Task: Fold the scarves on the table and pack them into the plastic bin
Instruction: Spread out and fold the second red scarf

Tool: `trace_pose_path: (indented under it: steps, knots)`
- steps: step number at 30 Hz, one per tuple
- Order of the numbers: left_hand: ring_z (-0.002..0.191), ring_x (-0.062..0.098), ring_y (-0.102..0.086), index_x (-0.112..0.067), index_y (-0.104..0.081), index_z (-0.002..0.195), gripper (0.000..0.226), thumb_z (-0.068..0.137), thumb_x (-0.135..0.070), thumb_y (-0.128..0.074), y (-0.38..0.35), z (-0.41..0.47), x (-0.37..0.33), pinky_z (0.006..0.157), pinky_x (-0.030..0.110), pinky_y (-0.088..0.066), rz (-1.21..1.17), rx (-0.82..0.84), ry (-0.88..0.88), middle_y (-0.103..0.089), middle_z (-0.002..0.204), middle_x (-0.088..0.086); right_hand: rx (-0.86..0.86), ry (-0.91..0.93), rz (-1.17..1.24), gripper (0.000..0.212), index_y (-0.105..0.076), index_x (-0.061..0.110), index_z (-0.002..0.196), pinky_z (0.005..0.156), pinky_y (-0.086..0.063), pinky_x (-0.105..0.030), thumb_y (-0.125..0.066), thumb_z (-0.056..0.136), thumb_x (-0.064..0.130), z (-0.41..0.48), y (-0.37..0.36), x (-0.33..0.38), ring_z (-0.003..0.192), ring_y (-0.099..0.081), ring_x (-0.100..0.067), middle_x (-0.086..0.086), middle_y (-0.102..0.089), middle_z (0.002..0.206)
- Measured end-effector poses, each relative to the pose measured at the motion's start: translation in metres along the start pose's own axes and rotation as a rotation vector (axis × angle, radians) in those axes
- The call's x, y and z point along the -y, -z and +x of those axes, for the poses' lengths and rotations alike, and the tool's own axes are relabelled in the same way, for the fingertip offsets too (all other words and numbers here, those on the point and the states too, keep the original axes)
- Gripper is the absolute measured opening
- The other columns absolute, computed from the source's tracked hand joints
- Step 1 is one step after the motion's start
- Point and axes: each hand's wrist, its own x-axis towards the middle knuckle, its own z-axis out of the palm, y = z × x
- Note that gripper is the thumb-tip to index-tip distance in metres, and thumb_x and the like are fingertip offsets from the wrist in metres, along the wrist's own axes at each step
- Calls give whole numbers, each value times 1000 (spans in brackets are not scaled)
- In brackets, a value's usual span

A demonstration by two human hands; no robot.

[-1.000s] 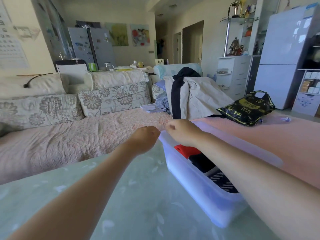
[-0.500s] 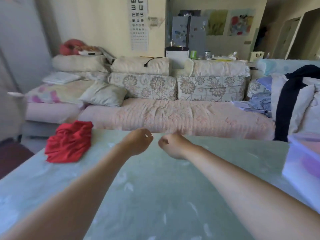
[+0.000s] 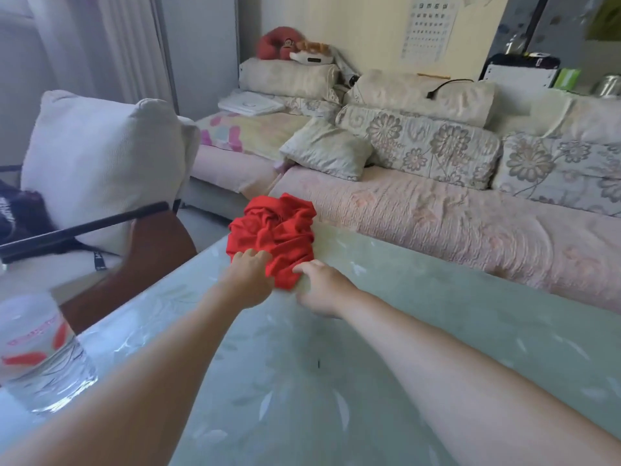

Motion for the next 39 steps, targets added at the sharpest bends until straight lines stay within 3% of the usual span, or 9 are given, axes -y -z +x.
trace_pose_path:
  steps: [4, 6, 9, 12, 18, 28, 31, 35, 39]
  knots:
    - [129, 34, -41, -17, -42, 141, 59, 86, -29, -60, -18, 22, 38, 104, 46, -39, -38, 30, 30, -44, 143, 10, 13, 85, -215, 70, -34, 31, 152, 113, -36, -44, -62, 88, 37, 57, -34, 6, 140, -36, -27, 2, -32, 158]
    - [128, 31, -46, -17, -40, 144, 63, 86, -29, -61, -25, 27, 50, 104, 42, -40, -42, 58, 30, -46, 143, 9, -42, 93, -336, 64, -28, 26, 155, 109, -37, -43, -54, 97, 32, 72, -44, 9, 135, -42, -31, -4, -42, 151]
    - [126, 29, -48, -19, -43, 143, 61, 86, -30, -60, -30, 26, 56, 104, 40, -40, -21, 16, 23, -50, 138, 5, -164, 164, -516, 44, -49, 18, 140, 100, -43, -41, -46, 97, 10, 84, -47, 11, 119, -55, -34, -10, -56, 129]
    - [121, 29, -52, -24, -47, 140, 59, 83, -30, -61, -31, 21, 51, 99, 40, -41, 21, -41, -33, -56, 131, 2, -105, 222, -421, 38, -63, 16, 128, 97, -47, -41, -48, 95, 9, 76, -41, 2, 115, -58, -35, -12, -59, 121]
    - [107, 25, -49, -42, -66, 118, 48, 71, -40, -71, -21, -13, 8, 89, 31, -38, 12, -43, -188, -59, 113, -6, -61, 236, -347, 26, -68, 14, 105, 83, -51, -44, -53, 84, 21, -6, -4, -30, 101, -60, -37, -10, -60, 104]
    - [132, 18, -38, -33, -69, 103, 25, 80, -44, -69, -34, -122, -150, 106, 35, -29, -144, 151, -420, -46, 141, -12, -101, 75, -340, 16, -62, 16, 100, 75, -41, -34, -52, 90, 21, -212, 71, -105, 93, -57, -27, -4, -58, 96]
    - [130, 21, -43, -31, -61, 122, 45, 78, -37, -70, -46, -156, -186, 105, 37, -39, -206, 219, -521, -41, 146, -6, -83, -3, -381, 11, -60, 15, 98, 75, -39, -34, -53, 90, 18, -273, 80, -127, 92, -57, -27, -5, -56, 97]
    - [137, 26, -37, -36, -25, 152, 84, 80, -31, -70, -48, -182, -209, 108, 40, -39, -161, 244, -484, -14, 160, -3, -77, -144, -439, 19, -58, 20, 93, 73, -39, -35, -43, 85, 29, -348, 83, -149, 93, -58, -27, 0, -55, 95]
    - [128, 28, -48, -33, -23, 154, 78, 87, -32, -65, -43, -205, -239, 98, 31, -45, -196, 361, -507, -34, 152, 1, 11, -316, -637, 20, -63, 26, 98, 86, -37, -30, -48, 85, 27, -407, 86, -162, 106, -55, -21, 6, -47, 95]
